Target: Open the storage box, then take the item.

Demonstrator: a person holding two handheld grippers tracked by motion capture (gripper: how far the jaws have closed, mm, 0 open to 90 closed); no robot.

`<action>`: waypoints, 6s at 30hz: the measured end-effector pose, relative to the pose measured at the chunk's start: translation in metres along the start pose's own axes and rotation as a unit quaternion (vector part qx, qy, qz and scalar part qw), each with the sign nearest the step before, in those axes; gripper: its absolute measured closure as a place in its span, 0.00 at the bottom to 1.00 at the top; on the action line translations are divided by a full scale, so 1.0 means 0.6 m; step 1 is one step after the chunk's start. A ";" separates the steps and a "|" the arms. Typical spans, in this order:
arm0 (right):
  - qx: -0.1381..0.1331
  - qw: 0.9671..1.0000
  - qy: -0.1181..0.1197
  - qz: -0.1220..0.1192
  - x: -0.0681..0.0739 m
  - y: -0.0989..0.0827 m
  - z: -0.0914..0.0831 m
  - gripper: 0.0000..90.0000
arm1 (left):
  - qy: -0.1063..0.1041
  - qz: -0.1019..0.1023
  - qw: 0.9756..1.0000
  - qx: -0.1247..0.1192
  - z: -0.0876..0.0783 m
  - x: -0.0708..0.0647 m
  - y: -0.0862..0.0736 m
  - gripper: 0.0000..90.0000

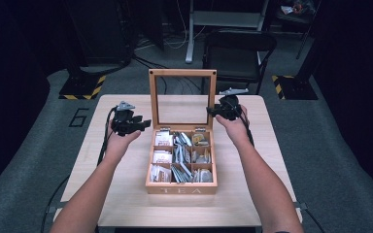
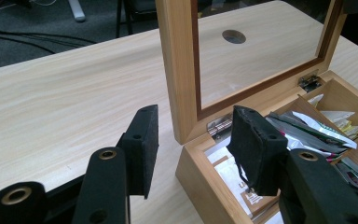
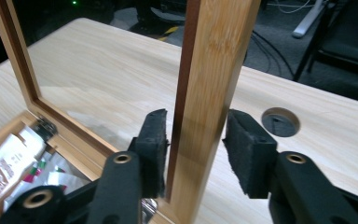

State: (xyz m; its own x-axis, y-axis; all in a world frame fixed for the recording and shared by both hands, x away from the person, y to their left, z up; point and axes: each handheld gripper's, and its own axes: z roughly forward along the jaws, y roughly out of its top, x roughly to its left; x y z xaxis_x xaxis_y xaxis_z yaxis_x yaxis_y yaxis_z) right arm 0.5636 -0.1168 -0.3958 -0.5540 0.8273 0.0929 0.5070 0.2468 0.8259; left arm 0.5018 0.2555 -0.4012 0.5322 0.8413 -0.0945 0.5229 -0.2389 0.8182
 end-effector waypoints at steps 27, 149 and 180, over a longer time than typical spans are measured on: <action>-0.022 0.999 0.003 -0.034 0.042 -0.049 -0.100 0.43 | -0.001 -0.023 1.000 -0.004 -0.043 -0.010 -0.039 0.54; 0.088 0.983 0.115 -0.114 0.276 -0.212 -0.071 0.99 | -0.027 -0.042 0.999 -0.014 -0.098 -0.037 -0.112 0.50; 0.022 0.984 0.150 -0.088 0.262 -0.144 -0.152 0.99 | -0.025 -0.041 0.999 -0.017 -0.099 -0.040 -0.111 0.50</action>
State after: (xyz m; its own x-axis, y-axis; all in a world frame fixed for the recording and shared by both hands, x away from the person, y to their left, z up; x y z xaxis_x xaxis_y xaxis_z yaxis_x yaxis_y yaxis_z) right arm 0.3725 -0.0541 -0.4018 -0.8030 0.5846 0.1154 0.4097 0.4010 0.8193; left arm 0.4144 0.2799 -0.4196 0.5225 0.8313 -0.1894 0.5429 -0.1531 0.8257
